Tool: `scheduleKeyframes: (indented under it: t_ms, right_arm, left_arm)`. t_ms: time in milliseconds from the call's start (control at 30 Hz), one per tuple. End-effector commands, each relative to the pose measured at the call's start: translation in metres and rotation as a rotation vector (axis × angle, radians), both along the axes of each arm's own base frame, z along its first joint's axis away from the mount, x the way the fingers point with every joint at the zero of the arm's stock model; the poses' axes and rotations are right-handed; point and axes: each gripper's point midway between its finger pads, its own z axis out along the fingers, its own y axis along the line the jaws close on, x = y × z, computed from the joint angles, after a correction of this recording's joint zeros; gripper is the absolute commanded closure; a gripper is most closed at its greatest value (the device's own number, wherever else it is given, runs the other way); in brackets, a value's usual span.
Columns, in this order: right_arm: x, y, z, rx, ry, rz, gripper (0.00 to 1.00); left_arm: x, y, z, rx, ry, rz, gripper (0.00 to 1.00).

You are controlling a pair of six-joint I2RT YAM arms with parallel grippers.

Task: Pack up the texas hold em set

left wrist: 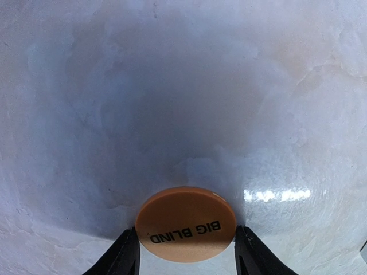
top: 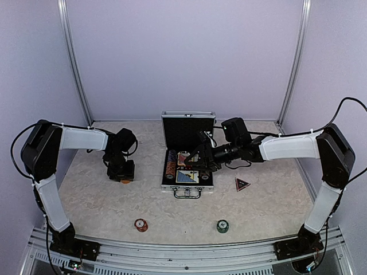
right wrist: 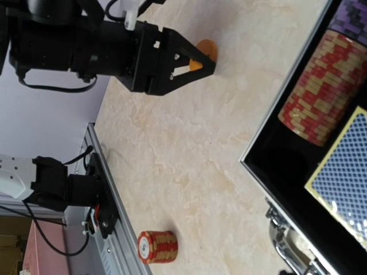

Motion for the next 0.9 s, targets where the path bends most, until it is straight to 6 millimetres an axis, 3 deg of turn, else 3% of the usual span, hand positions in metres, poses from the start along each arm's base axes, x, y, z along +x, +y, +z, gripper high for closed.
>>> scheduleKeyframes:
  t_ms: [0,333,867]
  right_arm:
    - [-0.002,0.005,0.013,0.022,-0.024,0.006,0.31]
    - [-0.002,0.006,0.014,0.022,-0.025,0.009,0.31]
    - [0.000,0.010,0.014,0.019,-0.025,0.013,0.31]
  left_arm:
    - [-0.014,0.008,-0.024,0.034,0.065,-0.004,0.46]
    - [-0.006,0.000,-0.008,0.048,-0.008,-0.035,0.50]
    - [0.014,-0.023,0.036,-0.018,-0.142,-0.067,0.49]
